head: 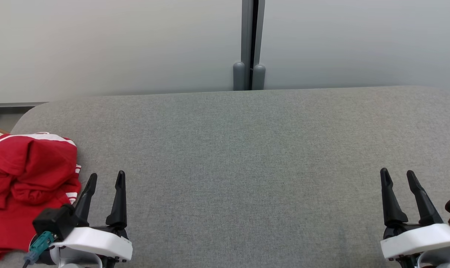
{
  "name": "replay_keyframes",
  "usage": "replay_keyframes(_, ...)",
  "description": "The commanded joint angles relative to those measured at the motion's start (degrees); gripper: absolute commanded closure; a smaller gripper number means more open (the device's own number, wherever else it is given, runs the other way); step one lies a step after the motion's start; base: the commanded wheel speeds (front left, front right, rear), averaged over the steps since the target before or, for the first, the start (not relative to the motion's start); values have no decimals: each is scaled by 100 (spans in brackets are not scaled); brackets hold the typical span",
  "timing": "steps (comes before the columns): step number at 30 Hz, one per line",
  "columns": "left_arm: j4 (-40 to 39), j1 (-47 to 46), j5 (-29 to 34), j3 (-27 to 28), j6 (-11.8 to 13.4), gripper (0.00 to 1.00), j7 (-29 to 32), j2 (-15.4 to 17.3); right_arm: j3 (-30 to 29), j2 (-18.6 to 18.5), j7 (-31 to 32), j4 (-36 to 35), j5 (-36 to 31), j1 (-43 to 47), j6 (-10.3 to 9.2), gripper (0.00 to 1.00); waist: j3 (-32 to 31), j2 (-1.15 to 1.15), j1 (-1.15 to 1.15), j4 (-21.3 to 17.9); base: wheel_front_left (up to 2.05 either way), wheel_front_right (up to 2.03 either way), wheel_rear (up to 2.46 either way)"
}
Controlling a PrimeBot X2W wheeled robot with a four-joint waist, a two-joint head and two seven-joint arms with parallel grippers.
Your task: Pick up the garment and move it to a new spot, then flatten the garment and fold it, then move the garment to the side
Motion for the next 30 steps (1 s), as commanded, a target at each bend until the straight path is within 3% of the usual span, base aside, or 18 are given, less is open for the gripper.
replay_keyframes(1, -7, 7, 138, 12, 25, 0, -37, 53, 24, -39, -71, -29, -124, 34, 0, 0, 0, 0, 0, 3, 0, 0, 0)
replay_keyframes(30, 271, 20, 1244, 37, 1, 0, -359, -24, -19, 26, -367, 11, -985, 134, 0, 0, 26, 0, 0, 58, 0, 0, 0)
